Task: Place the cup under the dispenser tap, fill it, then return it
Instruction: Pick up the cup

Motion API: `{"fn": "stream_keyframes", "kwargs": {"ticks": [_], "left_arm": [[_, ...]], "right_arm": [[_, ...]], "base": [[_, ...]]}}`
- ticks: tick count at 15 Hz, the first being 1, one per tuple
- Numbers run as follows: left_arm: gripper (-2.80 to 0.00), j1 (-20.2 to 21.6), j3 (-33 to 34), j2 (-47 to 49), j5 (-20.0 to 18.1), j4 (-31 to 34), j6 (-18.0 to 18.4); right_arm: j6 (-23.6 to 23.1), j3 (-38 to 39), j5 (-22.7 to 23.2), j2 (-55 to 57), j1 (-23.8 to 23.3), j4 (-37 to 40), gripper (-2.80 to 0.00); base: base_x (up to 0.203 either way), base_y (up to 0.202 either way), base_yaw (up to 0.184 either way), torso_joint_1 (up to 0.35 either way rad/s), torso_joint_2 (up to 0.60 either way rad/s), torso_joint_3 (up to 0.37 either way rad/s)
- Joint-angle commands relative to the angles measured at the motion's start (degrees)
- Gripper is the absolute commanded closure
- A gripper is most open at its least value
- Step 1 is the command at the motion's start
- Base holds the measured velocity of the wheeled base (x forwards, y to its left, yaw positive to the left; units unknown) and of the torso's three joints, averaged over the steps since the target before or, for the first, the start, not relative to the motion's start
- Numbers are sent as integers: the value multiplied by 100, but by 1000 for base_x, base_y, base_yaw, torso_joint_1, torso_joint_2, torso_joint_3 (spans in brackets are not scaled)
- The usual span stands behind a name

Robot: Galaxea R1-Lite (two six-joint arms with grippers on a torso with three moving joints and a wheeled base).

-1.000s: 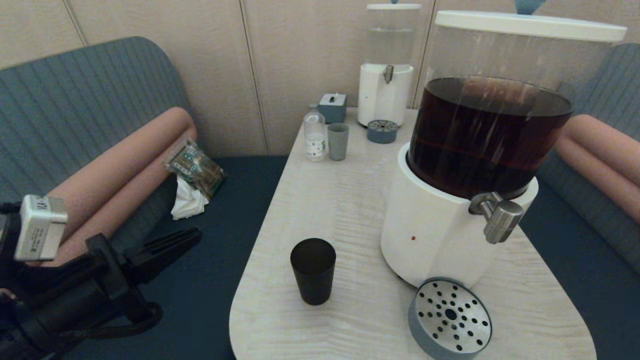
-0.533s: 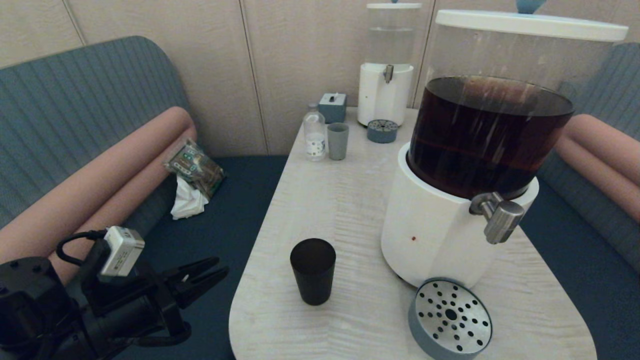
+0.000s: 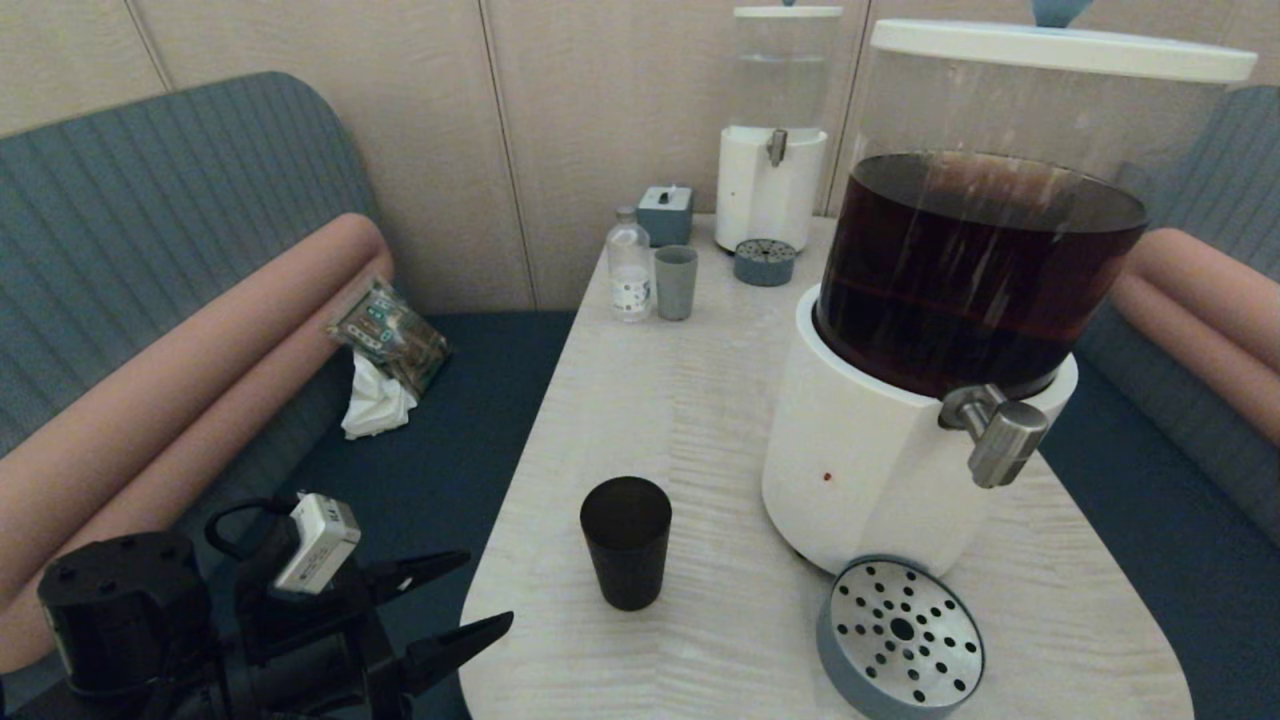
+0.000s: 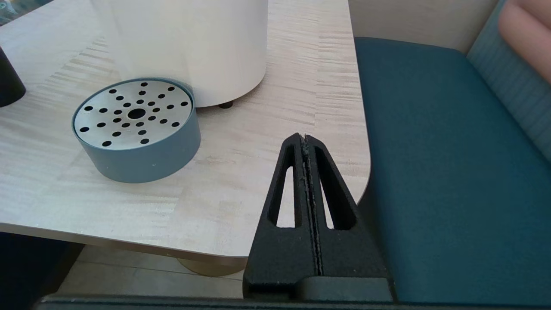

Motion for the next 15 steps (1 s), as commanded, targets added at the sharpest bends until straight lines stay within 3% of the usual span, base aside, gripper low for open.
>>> {"fn": "stream_keyframes", "kwargs": {"ticks": [1,4,8,11,15], "left_arm": [[-280,-18,271,-8,-20,-49,15],[-280,-12,271,56,-24,-49,-65],[-280,-39,37,540,-311,-49,-57],[-280,-252,-640,1194,-706,-49,-94],[-280,-647,-1633,1703,-765,-49,-121]], "right_arm": [[-5,53,4,-2,-2,-3,0],[-5,53,4,-2,-2,-3,0],[-5,53,4,-2,-2,-3,0],[-5,53,4,-2,-2,-3,0],[-5,53,4,-2,-2,-3,0]], "base": [[0,0,0,0,0,0],[0,0,0,0,0,0],[0,0,0,0,0,0],[0,0,0,0,0,0],[0,0,0,0,0,0]]}}
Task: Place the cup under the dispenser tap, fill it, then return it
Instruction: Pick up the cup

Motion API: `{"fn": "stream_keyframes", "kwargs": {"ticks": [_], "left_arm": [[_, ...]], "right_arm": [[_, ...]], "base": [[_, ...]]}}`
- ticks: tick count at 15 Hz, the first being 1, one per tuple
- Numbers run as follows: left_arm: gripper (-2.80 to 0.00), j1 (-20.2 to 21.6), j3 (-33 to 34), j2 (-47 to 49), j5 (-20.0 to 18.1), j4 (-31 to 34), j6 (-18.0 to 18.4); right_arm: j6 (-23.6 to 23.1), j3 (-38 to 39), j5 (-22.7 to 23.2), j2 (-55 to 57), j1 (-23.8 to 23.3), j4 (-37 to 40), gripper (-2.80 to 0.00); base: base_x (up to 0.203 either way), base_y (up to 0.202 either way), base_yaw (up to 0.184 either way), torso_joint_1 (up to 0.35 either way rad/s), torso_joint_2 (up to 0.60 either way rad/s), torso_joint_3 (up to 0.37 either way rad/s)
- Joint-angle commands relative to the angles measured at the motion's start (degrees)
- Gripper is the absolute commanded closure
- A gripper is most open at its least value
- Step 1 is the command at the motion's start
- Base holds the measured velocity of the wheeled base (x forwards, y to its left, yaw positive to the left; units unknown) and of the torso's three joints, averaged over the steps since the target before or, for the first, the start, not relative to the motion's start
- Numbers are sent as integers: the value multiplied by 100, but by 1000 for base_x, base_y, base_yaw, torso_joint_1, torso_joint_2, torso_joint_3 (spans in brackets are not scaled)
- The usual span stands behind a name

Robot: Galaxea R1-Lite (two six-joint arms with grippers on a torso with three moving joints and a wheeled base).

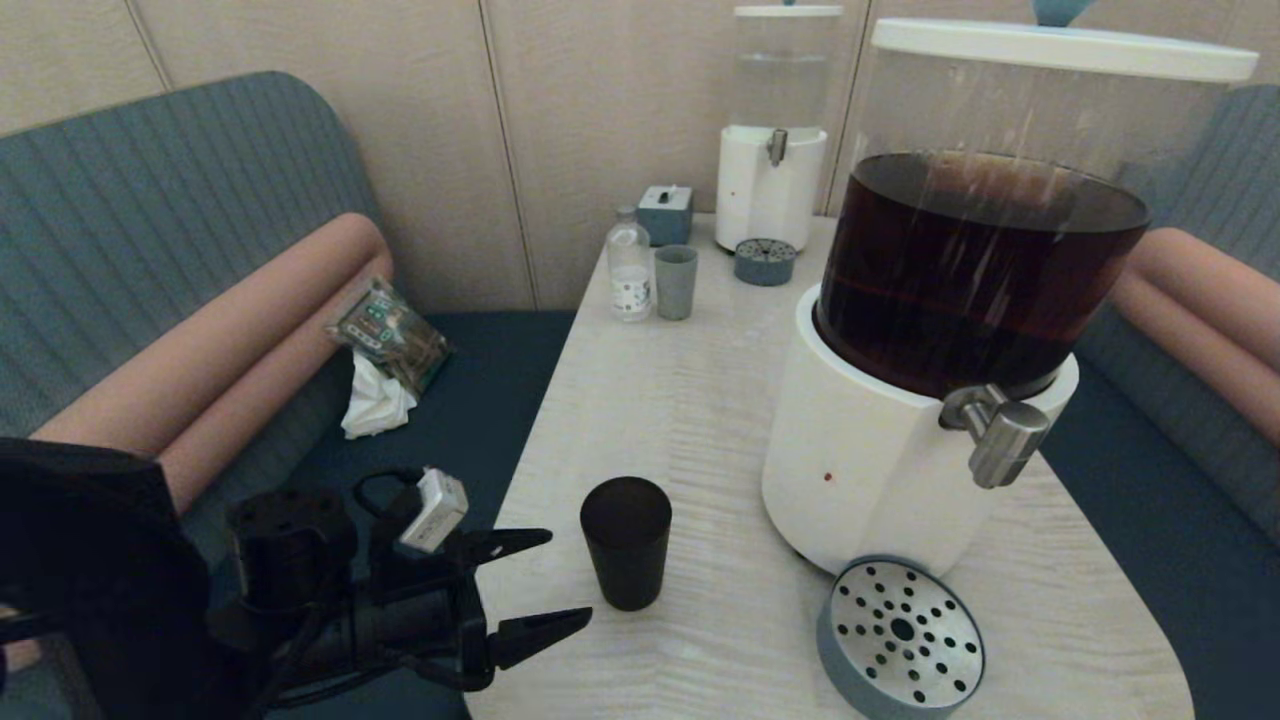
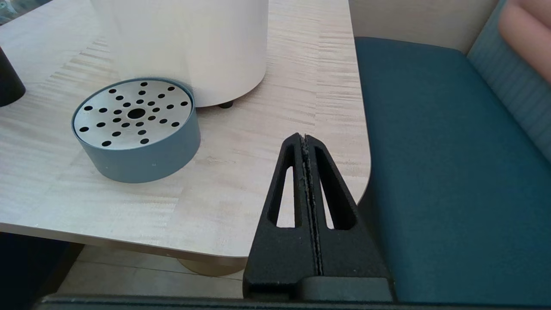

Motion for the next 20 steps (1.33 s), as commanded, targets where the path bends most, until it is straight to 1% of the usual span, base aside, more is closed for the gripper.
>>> {"fn": "stream_keyframes", "kwargs": {"ticks": [1,3,7,9,11,12,13,20], "left_arm": [[-280,-139,-377,323,-16,-48,-22],[-280,-159,-749,503,3,-48,-122],[-280,-247,-970,785,25,-48,-135],[-280,-292,-1255,935,61,-48,-139],[-280,-419,-1511,1144,148,-48,-175],[-280,-461,-1607,1193,261,-48,-178],[-280,-489,-1664,1221,331,-48,-187],[-280,-516,-1798,1274,386,-48,-196]], "right_arm": [[-2,53,2,-2,-2,-3,0],[-2,53,2,-2,-2,-3,0],[-2,53,2,-2,-2,-3,0],[-2,53,2,-2,-2,-3,0],[-2,53,2,-2,-2,-3,0],[-2,53,2,-2,-2,-3,0],[-2,53,2,-2,-2,-3,0],[-2,53,2,-2,-2,-3,0]], "base": [[0,0,0,0,0,0],[0,0,0,0,0,0],[0,0,0,0,0,0],[0,0,0,0,0,0],[0,0,0,0,0,0],[0,0,0,0,0,0],[0,0,0,0,0,0],[0,0,0,0,0,0]]}}
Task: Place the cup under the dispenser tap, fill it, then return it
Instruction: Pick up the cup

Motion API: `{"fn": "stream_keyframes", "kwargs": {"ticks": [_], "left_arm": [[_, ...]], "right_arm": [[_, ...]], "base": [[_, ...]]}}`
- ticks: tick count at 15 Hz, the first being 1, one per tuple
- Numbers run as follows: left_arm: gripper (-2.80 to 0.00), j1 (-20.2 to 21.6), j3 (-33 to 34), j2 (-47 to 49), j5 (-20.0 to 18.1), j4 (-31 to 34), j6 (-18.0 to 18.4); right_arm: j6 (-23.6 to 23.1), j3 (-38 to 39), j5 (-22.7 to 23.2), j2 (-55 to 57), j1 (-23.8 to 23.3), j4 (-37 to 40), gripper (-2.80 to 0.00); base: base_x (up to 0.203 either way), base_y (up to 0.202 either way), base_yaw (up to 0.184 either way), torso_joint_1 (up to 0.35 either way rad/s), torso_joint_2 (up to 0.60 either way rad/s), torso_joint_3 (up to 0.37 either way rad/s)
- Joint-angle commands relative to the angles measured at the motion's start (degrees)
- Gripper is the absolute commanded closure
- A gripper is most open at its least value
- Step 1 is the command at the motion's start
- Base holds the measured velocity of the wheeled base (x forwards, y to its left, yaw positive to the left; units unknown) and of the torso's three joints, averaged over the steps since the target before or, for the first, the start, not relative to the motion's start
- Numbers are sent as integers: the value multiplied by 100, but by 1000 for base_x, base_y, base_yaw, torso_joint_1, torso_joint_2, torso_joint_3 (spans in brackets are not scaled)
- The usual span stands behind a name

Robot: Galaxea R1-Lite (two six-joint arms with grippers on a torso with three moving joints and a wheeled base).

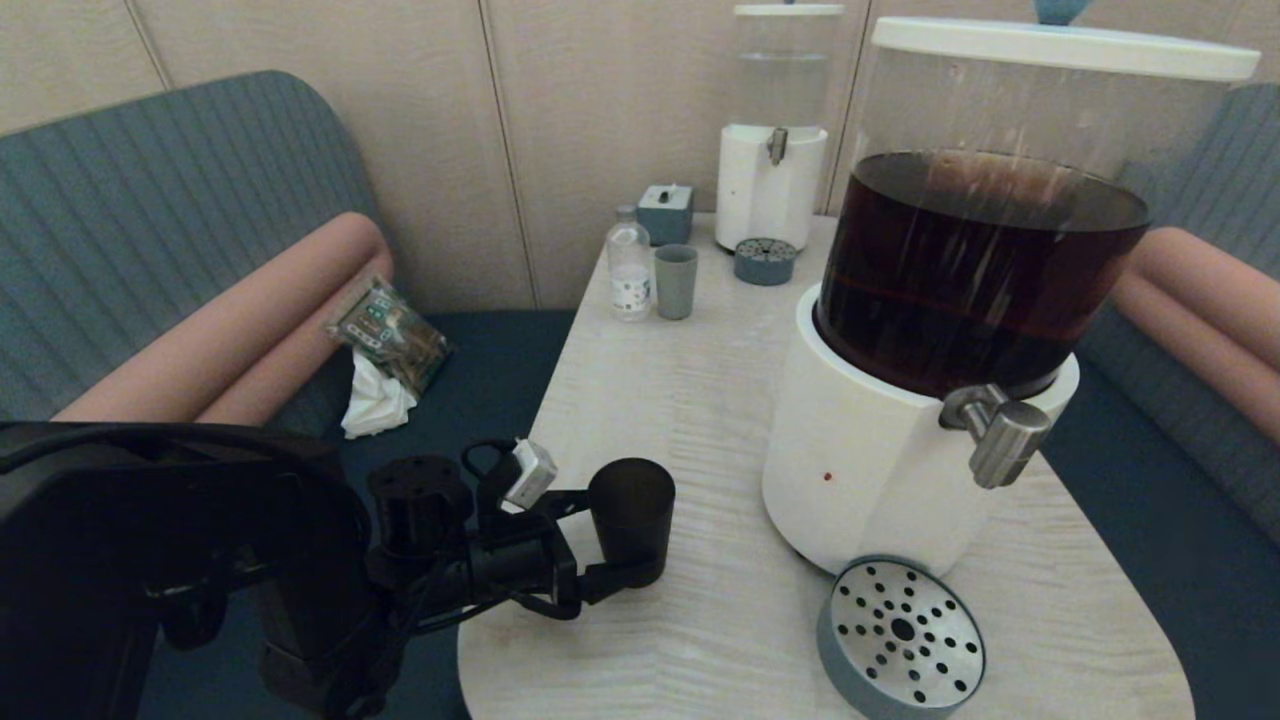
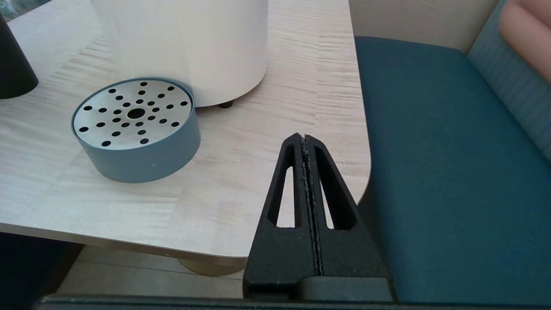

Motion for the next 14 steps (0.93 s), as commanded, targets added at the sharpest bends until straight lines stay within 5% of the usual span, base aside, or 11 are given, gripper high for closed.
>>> {"fn": "stream_keyframes", "kwargs": {"ticks": [1,9,10,14], "left_arm": [[-280,-8,-10,9,-5,-49,5],[-280,-15,104,-34,197,-49,15],[0,-37,25,-29,266,-49,17],[0,-169,-54,-27,286,-49,-22]], "right_arm": [[-3,53,2,-2,0,-3,0],[-3,53,2,-2,0,-3,0],[-3,53,2,-2,0,-3,0],[-3,53,2,-2,0,-3,0]], "base": [[0,0,0,0,0,0],[0,0,0,0,0,0],[0,0,0,0,0,0],[0,0,0,0,0,0]]}}
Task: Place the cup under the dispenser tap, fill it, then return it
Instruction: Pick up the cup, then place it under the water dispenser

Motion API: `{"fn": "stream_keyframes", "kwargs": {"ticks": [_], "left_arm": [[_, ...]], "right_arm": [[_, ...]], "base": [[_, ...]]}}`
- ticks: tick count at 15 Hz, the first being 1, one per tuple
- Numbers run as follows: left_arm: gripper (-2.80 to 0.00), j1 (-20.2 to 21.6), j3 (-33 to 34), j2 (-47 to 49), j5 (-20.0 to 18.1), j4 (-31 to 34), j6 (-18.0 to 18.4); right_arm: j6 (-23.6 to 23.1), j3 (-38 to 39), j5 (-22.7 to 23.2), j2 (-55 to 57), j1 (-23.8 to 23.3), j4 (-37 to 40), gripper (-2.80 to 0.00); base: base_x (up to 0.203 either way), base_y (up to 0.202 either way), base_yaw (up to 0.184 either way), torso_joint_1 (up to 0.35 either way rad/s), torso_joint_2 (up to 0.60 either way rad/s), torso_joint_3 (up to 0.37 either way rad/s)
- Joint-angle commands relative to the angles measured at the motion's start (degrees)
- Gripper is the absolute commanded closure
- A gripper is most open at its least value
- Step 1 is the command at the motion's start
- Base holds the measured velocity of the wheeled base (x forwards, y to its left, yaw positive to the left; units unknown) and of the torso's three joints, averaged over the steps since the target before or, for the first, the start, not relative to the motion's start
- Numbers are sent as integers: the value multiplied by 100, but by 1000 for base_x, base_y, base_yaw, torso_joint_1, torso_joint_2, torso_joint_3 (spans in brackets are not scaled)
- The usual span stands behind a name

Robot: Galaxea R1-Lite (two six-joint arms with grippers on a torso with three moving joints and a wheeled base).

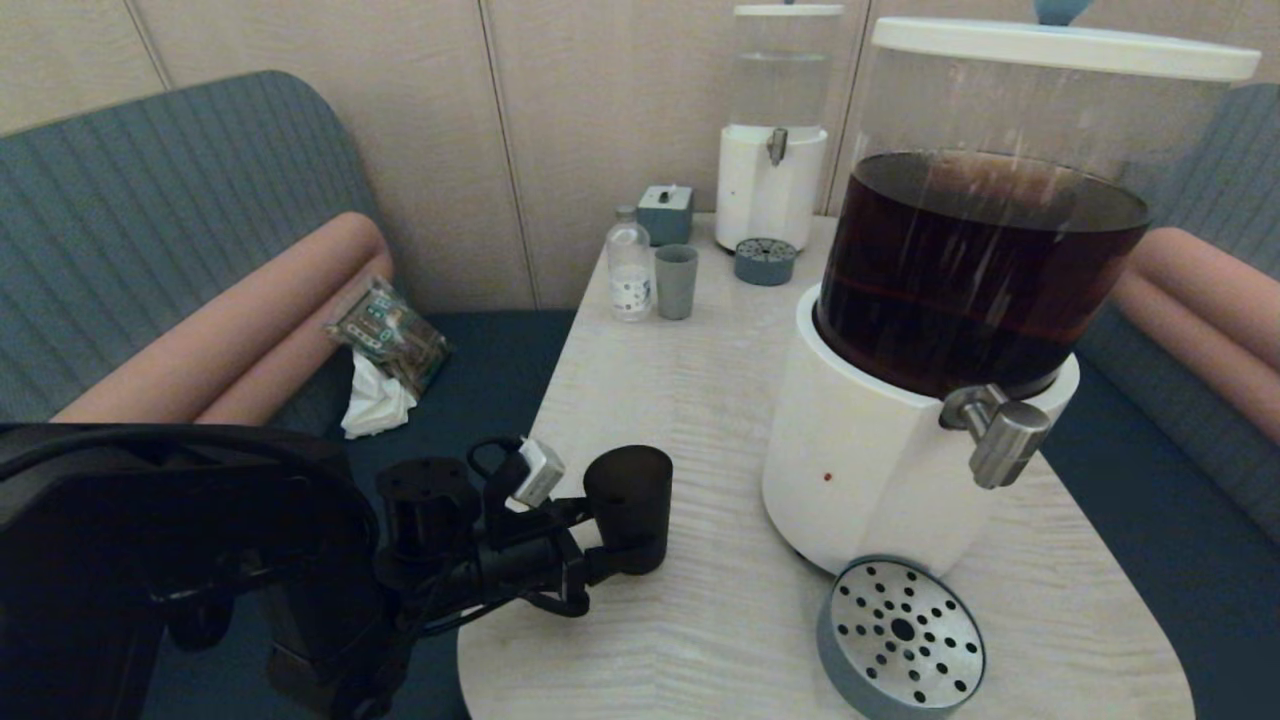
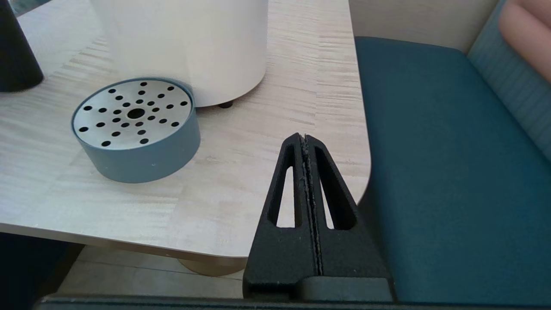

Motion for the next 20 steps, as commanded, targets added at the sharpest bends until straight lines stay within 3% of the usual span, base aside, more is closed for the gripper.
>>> {"fn": "stream_keyframes", "kwargs": {"ticks": [1,3,8,13,20], "left_arm": [[0,-76,-7,-62,-22,-48,1],[0,-251,80,-332,-28,-48,-63],[0,-1468,293,-1242,133,-48,-410],[0,-2167,-943,-563,386,-48,-549],[0,-2436,-1924,434,505,-48,-596]], "right_arm": [[-5,53,2,-2,0,-3,0],[-5,53,2,-2,0,-3,0],[-5,53,2,-2,0,-3,0],[-5,53,2,-2,0,-3,0],[-5,53,2,-2,0,-3,0]], "base": [[0,0,0,0,0,0],[0,0,0,0,0,0],[0,0,0,0,0,0],[0,0,0,0,0,0],[0,0,0,0,0,0]]}}
